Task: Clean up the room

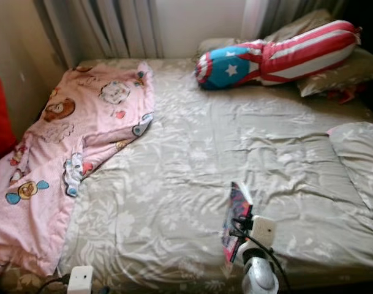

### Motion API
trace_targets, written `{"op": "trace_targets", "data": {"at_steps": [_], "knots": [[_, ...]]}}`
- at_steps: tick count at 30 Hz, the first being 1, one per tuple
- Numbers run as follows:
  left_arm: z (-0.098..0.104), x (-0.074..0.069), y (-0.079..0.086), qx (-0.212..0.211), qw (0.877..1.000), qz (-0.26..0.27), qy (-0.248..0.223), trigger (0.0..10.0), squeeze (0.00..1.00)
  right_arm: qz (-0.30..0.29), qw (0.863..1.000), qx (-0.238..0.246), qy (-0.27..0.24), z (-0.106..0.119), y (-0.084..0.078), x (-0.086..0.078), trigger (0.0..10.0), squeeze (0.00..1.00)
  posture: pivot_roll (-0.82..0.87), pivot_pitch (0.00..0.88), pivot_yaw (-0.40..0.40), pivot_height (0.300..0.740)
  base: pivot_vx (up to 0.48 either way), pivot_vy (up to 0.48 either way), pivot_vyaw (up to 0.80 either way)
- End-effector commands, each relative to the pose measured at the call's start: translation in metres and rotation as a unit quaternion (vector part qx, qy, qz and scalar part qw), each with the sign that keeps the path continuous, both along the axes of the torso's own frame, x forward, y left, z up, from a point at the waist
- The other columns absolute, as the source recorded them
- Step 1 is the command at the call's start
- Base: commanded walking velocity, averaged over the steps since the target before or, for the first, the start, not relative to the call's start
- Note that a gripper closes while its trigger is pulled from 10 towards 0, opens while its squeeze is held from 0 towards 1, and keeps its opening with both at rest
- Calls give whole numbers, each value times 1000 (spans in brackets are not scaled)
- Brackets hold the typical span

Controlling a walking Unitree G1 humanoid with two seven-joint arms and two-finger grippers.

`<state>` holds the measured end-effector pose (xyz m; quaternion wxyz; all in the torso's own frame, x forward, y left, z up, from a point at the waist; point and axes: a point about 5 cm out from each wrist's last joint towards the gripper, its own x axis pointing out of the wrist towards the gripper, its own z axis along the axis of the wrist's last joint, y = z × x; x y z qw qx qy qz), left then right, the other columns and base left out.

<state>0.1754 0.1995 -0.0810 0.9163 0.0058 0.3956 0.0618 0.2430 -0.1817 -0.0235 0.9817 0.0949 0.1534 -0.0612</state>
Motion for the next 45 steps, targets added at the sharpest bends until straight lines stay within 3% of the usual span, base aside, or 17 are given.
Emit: {"op": "trace_targets", "data": {"at_steps": [1,33,45], "knots": [[-4,-10,3,3,1000,1,19,10000,0,3,1000,-6,-16,6,-1,6,10000,0,-171,84,9,740,0,-300,0],[-4,-9,5,4,1000,4,22,10000,0,2,1000,-8,-10,6,0,6,10000,0,-165,114,9,740,0,-319,0],[-4,-8,8,3,1000,9,26,10000,0,-1,1000,-8,-8,5,0,6,10000,0,-163,118,10,740,0,0,0]]}}
